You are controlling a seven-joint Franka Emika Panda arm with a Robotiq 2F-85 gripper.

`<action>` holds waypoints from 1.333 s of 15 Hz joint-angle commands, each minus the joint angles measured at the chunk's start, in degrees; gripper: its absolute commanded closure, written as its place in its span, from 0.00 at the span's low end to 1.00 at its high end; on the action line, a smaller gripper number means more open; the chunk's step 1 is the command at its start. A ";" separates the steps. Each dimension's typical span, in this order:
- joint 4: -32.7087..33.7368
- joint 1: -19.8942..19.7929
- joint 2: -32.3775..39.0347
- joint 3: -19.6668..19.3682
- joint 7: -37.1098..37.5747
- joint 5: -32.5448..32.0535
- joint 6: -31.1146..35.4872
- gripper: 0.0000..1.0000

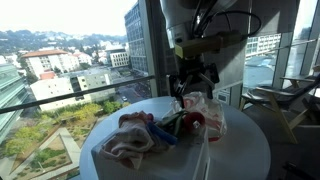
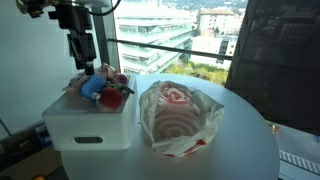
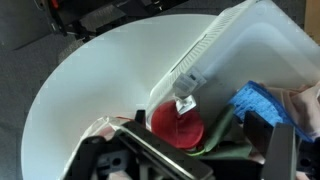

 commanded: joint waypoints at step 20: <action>-5.02 1.61 12.86 -6.90 1.34 -8.39 20.59 0.57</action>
